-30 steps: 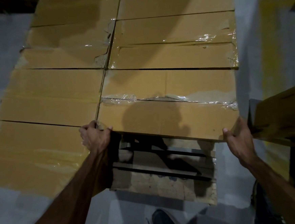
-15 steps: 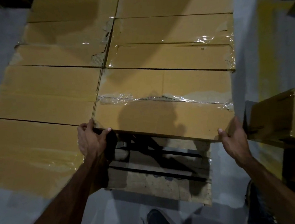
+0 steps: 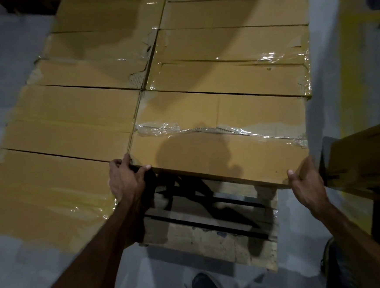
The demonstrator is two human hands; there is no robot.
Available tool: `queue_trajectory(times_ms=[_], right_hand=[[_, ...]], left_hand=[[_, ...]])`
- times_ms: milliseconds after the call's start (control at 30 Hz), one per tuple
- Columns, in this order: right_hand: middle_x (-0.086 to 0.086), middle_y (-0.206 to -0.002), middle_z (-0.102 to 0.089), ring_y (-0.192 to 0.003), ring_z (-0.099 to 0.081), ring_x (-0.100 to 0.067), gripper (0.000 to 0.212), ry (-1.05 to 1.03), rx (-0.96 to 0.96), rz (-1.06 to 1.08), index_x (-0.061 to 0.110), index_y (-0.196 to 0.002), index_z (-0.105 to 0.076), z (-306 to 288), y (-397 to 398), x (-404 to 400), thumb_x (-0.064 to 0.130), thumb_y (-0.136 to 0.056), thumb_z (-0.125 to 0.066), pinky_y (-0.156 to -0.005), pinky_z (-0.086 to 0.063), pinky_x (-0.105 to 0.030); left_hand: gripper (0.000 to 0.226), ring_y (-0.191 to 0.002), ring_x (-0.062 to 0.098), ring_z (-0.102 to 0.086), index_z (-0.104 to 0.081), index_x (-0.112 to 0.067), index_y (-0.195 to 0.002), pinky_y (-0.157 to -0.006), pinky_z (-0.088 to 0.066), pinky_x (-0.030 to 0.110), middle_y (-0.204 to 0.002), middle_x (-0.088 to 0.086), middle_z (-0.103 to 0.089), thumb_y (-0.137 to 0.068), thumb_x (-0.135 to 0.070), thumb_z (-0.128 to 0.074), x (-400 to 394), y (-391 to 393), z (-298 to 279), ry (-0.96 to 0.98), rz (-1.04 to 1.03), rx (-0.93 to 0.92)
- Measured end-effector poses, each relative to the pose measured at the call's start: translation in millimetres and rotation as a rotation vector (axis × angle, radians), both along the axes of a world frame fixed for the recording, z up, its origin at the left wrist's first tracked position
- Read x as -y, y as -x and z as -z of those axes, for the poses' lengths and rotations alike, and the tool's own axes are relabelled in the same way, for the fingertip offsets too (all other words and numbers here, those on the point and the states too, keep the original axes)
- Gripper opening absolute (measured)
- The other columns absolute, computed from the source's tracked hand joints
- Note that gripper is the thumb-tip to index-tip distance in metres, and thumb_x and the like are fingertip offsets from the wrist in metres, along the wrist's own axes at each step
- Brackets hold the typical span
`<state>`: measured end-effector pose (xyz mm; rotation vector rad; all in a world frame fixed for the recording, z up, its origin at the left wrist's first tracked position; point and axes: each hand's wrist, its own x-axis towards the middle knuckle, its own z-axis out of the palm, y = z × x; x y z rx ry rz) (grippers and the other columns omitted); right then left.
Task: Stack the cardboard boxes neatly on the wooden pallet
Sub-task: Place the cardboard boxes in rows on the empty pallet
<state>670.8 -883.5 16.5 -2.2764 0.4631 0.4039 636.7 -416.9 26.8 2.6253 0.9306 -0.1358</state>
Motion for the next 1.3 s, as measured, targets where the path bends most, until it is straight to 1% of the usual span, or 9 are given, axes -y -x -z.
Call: queue_trajectory(times_ms=[167,400,533,667,733,833,1033,1167,1300], right_hand=[[-0.014,-0.114,-0.048,-0.1,-0.052,-0.03,0.033,0.008,0.0,-0.041,0.004,-0.132,-0.037,5.1,0.9,4.4,0.019,-0.107,-0.054,-0.079,-0.043,-0.043],[-0.023,-0.129,-0.048,-0.115,-0.054,-0.042,0.042,0.056,-0.034,-0.031,0.003,-0.139,-0.033,10.5,-2.7,2.6,0.019,-0.107,-0.055,-0.089,-0.048,-0.053],[-0.022,-0.122,-0.049,-0.111,-0.054,-0.04,0.038,0.062,-0.1,-0.006,0.004,-0.133,-0.035,6.6,-9.3,2.1,0.018,-0.106,-0.058,-0.091,-0.049,-0.056],[-0.013,-0.113,-0.056,-0.105,-0.059,-0.036,0.046,0.055,-0.103,-0.003,0.008,-0.121,-0.048,15.9,-10.5,13.5,0.044,-0.095,-0.062,-0.089,-0.053,-0.057],[-0.009,-0.114,-0.059,-0.107,-0.062,-0.034,0.056,0.031,-0.094,-0.016,0.015,-0.122,-0.051,30.2,-14.7,26.4,0.056,-0.085,-0.06,-0.09,-0.055,-0.059],[-0.01,-0.129,-0.053,-0.118,-0.055,-0.03,0.055,0.022,-0.057,0.007,0.016,-0.132,-0.044,-14.9,-28.6,5.8,0.03,-0.09,-0.076,-0.098,-0.052,-0.059],[-0.015,-0.135,-0.045,-0.107,-0.045,-0.026,0.055,0.096,0.045,-0.003,0.01,-0.136,-0.039,-32.7,-78.6,-10.1,0.026,-0.096,-0.073,-0.084,-0.04,-0.042],[-0.015,-0.151,-0.039,-0.13,-0.047,-0.043,0.076,0.119,0.1,-0.013,0.012,-0.15,-0.03,-24.0,-124.9,-15.4,0.037,-0.094,-0.075,-0.101,-0.045,-0.058],[-0.013,-0.162,-0.03,-0.143,-0.037,-0.045,0.09,0.089,0.121,0.07,0.013,-0.159,-0.021,-15.0,-163.6,-18.4,0.044,-0.093,-0.075,-0.112,-0.039,-0.062]], left_hand=[[0.074,-0.123,0.041,-0.054,-0.055,-0.021,-0.142,-0.098,-0.052,0.06,-0.137,0.017,-0.046,-0.087,-0.067,-0.07,3.0,-0.3,-0.7,-0.021,-0.02,-0.001],[0.072,-0.122,0.041,-0.054,-0.055,-0.021,-0.139,-0.097,-0.052,0.062,-0.135,0.017,-0.047,-0.086,-0.066,-0.072,1.5,-1.7,-2.6,-0.018,-0.014,-0.025],[0.072,-0.125,0.042,-0.051,-0.053,-0.016,-0.138,-0.098,-0.051,0.062,-0.135,0.018,-0.045,-0.085,-0.058,-0.078,-2.4,-8.2,-7.4,0.015,0.011,-0.081],[0.074,-0.131,0.042,-0.048,-0.055,-0.013,-0.134,-0.104,-0.048,0.06,-0.14,0.017,-0.044,-0.08,-0.054,-0.083,0.3,-22.0,-15.1,0.062,-0.026,-0.137],[0.077,-0.135,0.04,-0.047,-0.056,-0.012,-0.134,-0.109,-0.042,0.063,-0.146,0.016,-0.043,-0.079,-0.061,-0.079,3.0,-29.3,-16.0,0.036,-0.01,-0.176],[0.081,-0.142,0.036,-0.04,-0.053,-0.012,-0.135,-0.112,-0.033,0.068,-0.152,0.015,-0.041,-0.082,-0.071,-0.068,8.6,-41.3,-15.4,-0.055,0.079,-0.189],[0.088,-0.147,0.037,-0.033,-0.037,-0.019,-0.148,-0.109,-0.038,0.072,-0.164,0.013,-0.028,-0.085,-0.076,-0.061,0.0,-86.2,-13.2,-0.062,0.409,-0.164],[0.111,-0.141,0.039,-0.037,-0.033,-0.016,-0.149,-0.104,-0.042,0.073,-0.157,0.013,-0.031,-0.072,-0.095,-0.039,-23.0,-137.7,-12.9,-0.071,0.433,-0.182],[0.129,-0.152,0.041,-0.023,-0.018,-0.018,-0.161,-0.115,-0.031,0.076,-0.169,0.009,-0.013,-0.065,-0.084,-0.074,-33.0,-190.3,-11.9,-0.039,0.467,-0.232]])
